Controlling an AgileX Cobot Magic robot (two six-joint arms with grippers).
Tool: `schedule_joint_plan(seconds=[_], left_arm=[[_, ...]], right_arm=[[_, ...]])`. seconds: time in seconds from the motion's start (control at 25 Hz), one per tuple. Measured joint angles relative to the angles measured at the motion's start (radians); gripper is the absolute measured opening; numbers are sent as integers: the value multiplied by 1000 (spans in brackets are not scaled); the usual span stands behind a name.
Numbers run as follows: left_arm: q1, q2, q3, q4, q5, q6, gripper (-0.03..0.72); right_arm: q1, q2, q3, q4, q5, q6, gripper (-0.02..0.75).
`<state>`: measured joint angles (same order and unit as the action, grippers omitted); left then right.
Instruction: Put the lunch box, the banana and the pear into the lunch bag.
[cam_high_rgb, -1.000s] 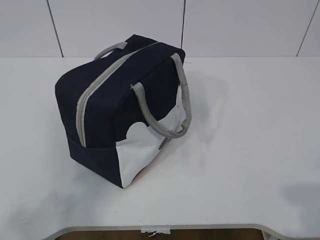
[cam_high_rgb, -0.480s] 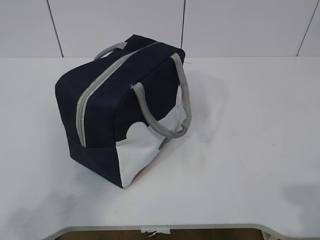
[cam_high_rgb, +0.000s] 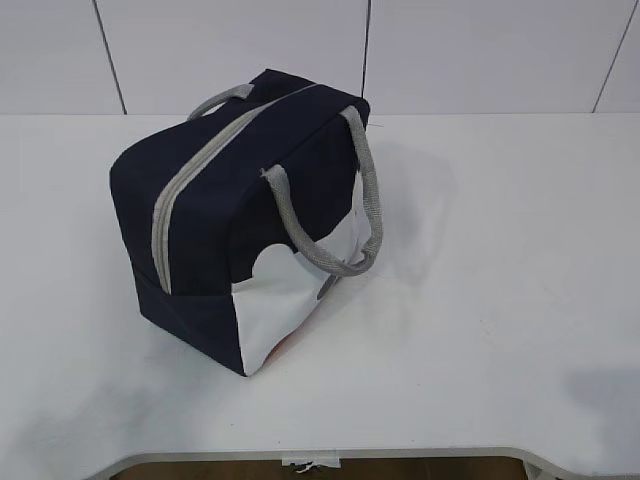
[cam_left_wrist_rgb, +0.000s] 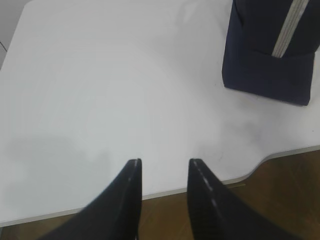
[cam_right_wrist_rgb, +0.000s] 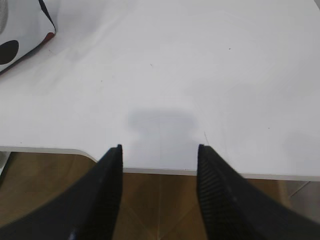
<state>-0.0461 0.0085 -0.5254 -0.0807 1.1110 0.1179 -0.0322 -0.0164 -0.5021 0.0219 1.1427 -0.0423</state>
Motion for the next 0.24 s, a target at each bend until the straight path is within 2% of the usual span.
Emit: schedule_joint_plan(seconds=[0.24], left_arm=[[0, 0, 0, 0, 0, 0, 239]], right_arm=[[0, 0, 0, 0, 0, 0, 382]])
